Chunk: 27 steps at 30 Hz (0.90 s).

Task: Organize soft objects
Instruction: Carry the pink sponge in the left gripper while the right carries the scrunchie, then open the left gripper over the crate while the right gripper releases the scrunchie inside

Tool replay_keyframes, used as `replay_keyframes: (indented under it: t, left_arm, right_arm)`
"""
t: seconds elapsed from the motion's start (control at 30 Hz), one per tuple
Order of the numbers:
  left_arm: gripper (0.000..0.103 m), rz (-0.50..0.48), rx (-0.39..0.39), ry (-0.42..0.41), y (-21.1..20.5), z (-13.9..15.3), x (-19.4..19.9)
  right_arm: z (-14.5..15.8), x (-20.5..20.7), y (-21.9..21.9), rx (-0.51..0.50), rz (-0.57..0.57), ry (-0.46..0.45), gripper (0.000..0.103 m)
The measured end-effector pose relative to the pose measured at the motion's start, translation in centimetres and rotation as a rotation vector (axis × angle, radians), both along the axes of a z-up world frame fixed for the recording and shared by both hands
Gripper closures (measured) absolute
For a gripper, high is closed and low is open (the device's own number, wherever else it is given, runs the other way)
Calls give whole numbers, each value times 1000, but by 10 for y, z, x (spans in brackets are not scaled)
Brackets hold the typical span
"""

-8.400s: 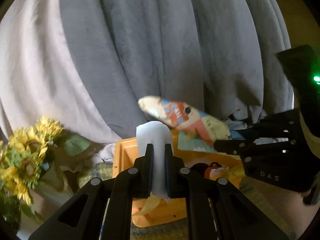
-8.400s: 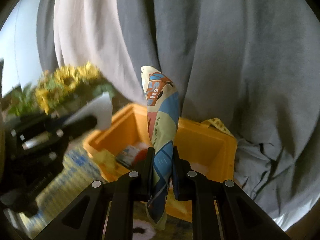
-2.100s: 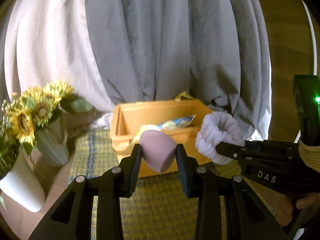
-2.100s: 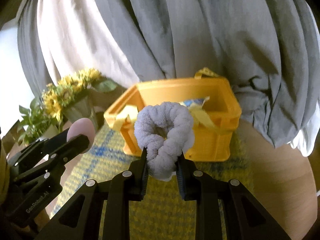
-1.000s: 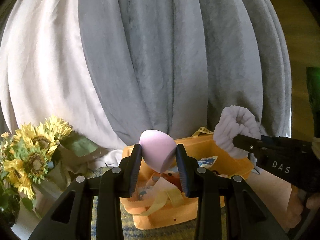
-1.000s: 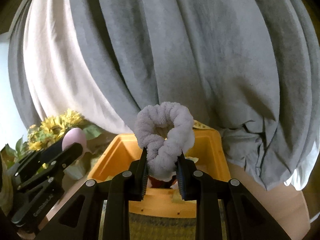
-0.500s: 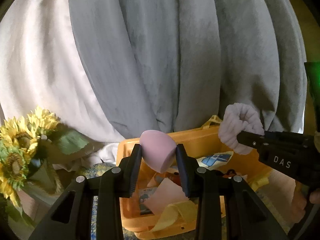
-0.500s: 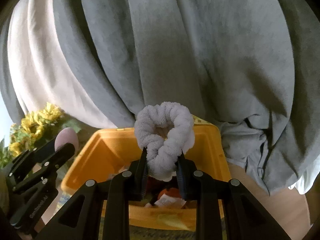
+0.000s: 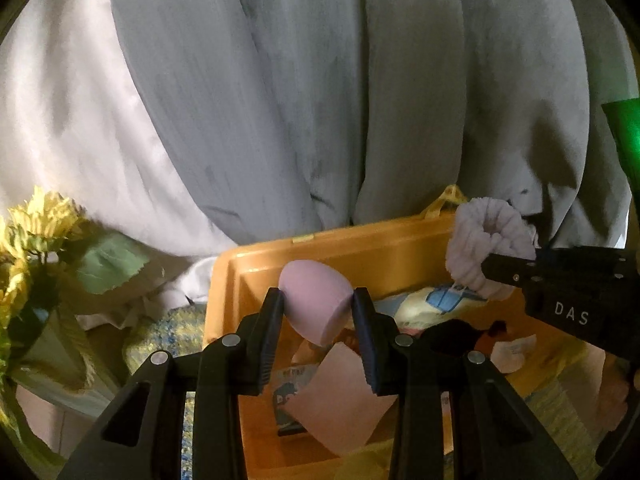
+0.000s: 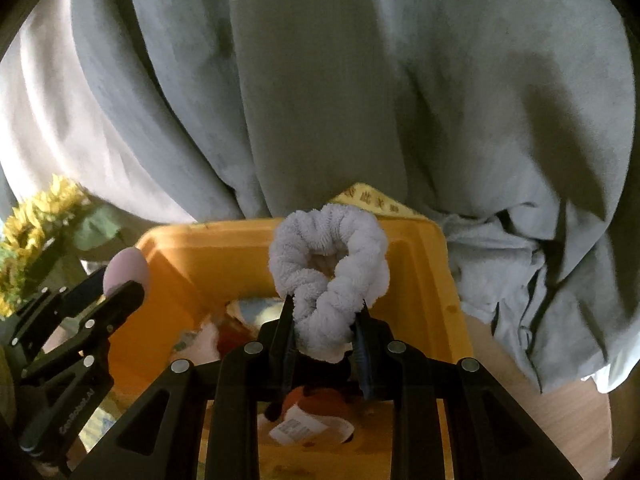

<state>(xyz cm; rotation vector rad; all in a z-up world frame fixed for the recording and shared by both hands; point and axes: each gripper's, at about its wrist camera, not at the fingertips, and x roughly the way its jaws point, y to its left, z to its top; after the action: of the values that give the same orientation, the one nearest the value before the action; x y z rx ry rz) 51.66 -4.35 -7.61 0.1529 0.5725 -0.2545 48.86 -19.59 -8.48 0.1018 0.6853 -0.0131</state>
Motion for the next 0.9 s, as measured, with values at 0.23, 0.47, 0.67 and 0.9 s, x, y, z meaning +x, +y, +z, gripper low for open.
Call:
replay_keyframes:
  t: [0.23, 0.47, 0.67, 0.9]
  left_arm:
    - [63, -30, 29, 104, -5, -16, 16]
    - [39, -27, 28, 130, -5, -18, 16]
    - [30, -15, 13, 98, -2, -3, 0]
    - [24, 40, -20, 7, 10, 31, -41]
  right_arm:
    - [-16, 19, -3, -19, -2, 100, 76]
    - [-24, 25, -3, -40, 3, 159, 51]
    - [-11, 8, -2, -44, -16, 95, 41]
    - [17, -30, 0, -43, -51, -17, 35]
